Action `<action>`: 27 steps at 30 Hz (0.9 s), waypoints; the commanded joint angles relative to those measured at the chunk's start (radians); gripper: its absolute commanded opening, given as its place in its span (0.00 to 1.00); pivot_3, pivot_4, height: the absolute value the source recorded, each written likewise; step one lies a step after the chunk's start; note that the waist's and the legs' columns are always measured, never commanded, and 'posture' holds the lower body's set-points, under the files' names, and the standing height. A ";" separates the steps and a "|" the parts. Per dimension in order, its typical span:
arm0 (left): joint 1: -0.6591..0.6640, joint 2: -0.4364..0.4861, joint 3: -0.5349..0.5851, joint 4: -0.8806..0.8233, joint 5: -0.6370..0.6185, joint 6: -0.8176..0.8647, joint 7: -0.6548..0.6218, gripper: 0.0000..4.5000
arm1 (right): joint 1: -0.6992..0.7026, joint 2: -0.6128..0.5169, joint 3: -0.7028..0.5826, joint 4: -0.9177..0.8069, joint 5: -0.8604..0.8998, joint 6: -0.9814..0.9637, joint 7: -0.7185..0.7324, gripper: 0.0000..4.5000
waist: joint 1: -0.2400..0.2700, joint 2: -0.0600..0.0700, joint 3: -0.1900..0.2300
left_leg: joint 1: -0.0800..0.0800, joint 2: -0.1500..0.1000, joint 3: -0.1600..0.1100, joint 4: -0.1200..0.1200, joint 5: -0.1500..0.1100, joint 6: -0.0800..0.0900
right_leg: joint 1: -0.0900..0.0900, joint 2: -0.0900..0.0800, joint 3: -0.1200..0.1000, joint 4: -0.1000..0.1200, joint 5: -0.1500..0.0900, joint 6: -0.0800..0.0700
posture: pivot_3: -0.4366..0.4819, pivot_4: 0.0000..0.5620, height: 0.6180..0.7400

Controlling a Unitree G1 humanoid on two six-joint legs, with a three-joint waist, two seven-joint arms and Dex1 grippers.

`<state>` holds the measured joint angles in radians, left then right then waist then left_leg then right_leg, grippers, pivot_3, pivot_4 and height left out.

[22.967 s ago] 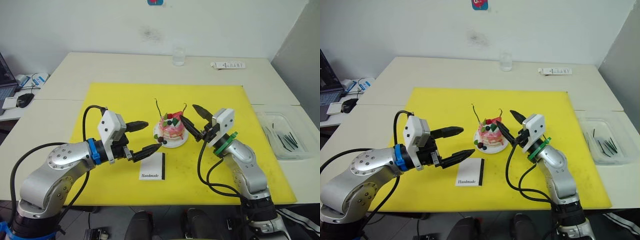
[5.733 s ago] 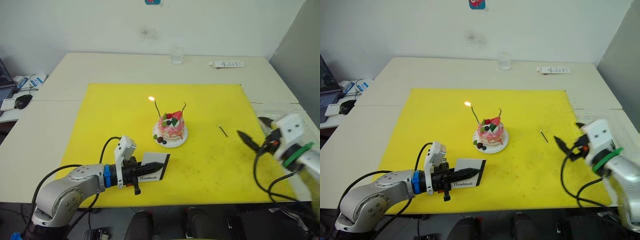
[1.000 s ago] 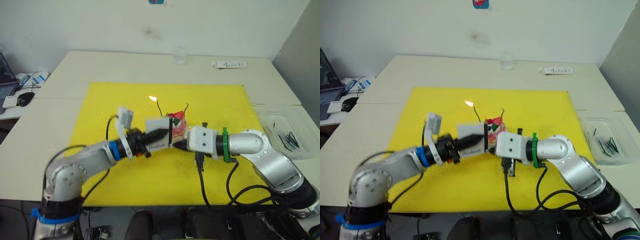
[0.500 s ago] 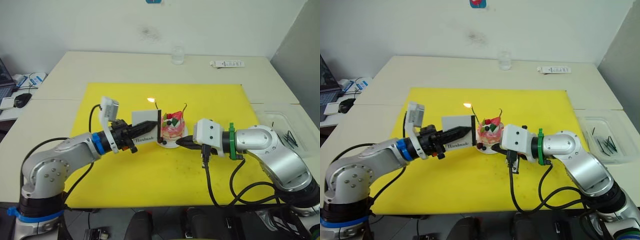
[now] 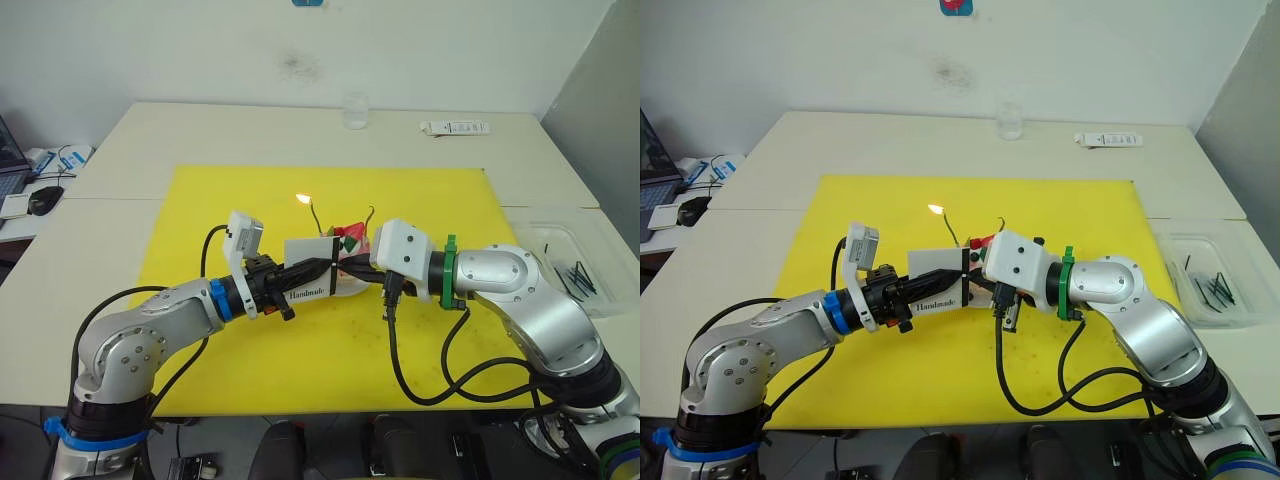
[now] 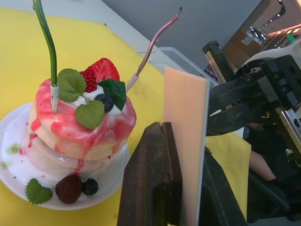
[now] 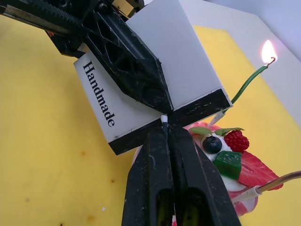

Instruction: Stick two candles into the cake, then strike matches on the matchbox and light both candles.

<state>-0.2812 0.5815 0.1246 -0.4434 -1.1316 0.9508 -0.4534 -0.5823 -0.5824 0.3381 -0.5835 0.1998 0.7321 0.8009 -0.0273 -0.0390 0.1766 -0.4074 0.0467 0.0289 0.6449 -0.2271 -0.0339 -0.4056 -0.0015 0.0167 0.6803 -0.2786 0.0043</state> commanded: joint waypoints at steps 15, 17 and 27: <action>0.016 0.007 0.063 0.027 -0.050 0.013 -0.016 0.00 | -0.025 -0.026 0.002 -0.040 0.008 0.005 -0.008 0.01 | 0.000 0.000 0.000 | 0.000 0.000 0.000 0.000 0.000 0.000 | 0.000 0.000 0.000 0.000 0.000 0.000 | 0.48 0.27 1.00; 0.012 0.006 0.062 0.031 -0.049 0.014 -0.019 0.00 | -0.025 -0.021 0.016 -0.034 -0.002 0.002 -0.008 0.01 | 0.000 0.000 0.000 | 0.000 0.000 0.000 0.000 0.000 0.000 | 0.000 0.000 0.000 0.000 0.000 0.000 | 0.48 0.27 1.00; 0.019 0.008 0.061 0.015 -0.059 0.021 -0.023 0.00 | -0.022 -0.010 0.055 -0.009 -0.040 -0.033 -0.002 0.01 | 0.000 0.000 0.000 | 0.000 0.000 0.000 0.000 0.000 0.000 | 0.000 0.000 0.000 0.000 0.000 0.000 | 0.48 0.27 1.00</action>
<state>-0.2590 0.5860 0.1662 -0.3945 -1.1690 0.9741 -0.4690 -0.5830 -0.5983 0.3962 -0.5812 0.1694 0.7227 0.8021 -0.0274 -0.0390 0.1766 -0.4073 0.0469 0.0287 0.6449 -0.2271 -0.0339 -0.4056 -0.0015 0.0165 0.6804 -0.2786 0.0044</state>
